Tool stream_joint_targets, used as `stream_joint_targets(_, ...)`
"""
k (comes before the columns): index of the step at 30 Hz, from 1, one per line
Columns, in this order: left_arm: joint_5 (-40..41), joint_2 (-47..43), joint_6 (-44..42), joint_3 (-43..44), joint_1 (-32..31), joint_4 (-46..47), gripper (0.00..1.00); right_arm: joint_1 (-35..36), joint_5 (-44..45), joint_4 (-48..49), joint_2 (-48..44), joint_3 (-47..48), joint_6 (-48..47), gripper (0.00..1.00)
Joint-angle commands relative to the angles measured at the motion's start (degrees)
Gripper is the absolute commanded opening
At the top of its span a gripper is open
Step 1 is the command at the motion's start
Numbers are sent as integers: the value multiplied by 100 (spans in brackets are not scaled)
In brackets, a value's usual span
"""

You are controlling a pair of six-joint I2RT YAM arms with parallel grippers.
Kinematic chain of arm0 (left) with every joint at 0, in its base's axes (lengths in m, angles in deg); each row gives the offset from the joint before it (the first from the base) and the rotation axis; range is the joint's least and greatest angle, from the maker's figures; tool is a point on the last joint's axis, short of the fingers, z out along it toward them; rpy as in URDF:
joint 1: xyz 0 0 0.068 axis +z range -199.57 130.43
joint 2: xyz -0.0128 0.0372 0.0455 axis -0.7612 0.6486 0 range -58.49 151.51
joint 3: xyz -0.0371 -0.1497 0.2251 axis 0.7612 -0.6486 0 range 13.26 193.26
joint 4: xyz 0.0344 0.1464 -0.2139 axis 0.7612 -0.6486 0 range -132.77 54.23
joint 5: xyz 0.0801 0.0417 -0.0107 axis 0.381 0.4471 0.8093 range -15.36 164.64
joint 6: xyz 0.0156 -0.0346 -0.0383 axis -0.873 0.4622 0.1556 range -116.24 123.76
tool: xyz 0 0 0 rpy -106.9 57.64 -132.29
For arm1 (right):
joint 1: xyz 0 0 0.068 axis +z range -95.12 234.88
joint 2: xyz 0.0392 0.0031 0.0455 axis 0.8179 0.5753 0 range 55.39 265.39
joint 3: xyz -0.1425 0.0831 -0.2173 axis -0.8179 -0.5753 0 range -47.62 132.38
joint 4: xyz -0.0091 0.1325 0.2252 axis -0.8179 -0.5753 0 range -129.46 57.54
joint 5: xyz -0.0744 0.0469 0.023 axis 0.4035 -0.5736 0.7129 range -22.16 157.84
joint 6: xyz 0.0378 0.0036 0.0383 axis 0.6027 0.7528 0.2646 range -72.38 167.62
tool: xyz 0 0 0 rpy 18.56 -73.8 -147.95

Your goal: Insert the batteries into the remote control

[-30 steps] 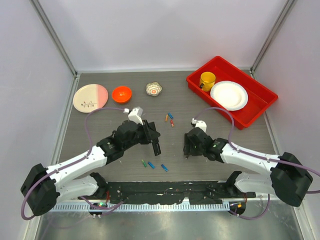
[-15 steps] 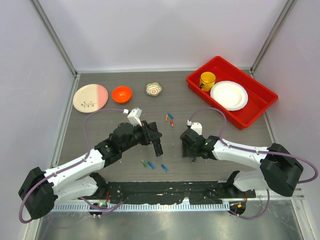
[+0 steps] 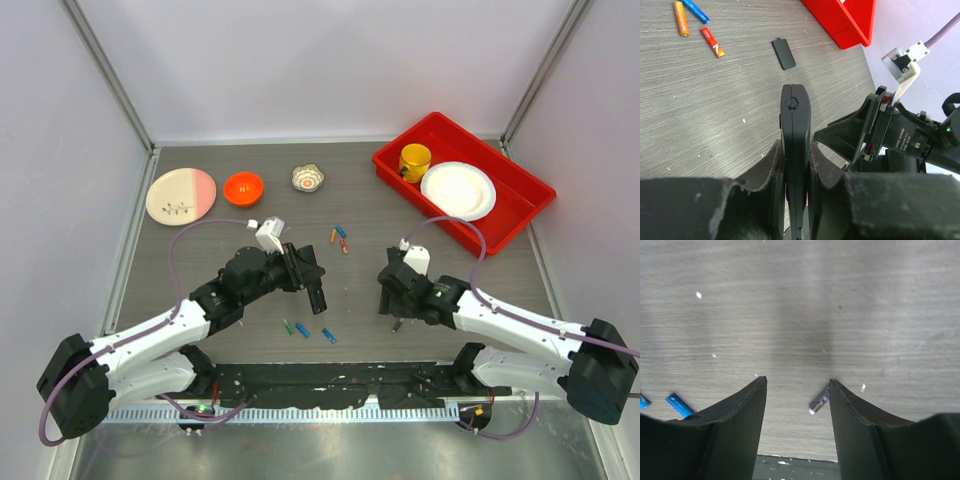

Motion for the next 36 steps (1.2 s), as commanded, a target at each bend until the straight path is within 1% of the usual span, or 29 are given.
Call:
stream_joint_targets(1,-132,-43,60,-82,16,464,0,69,-23,-561,-298,-309,597,57)
stream_joint_targets(5,-194,-43,86,-108,16,507,0,61,-93,-587,-263,-511,712,57)
stream_joint_targets(9,-211,-87,95,-152,25,543,0,61,-304,-316,-114,-704,800,57)
stream_joint_targets(15,-220,-140,130,-266,16,604,0,70,-454,27,88,-898,870,54)
stream_joint_targets(23,-255,-113,139,-284,16,640,0,78,-419,300,492,-784,713,47)
stream_joint_targets(29,-238,-122,183,-372,25,683,0,70,-129,38,756,-477,221,45)
stream_joint_targets(36,-264,-131,245,-433,16,763,0,70,-181,63,950,-458,79,38)
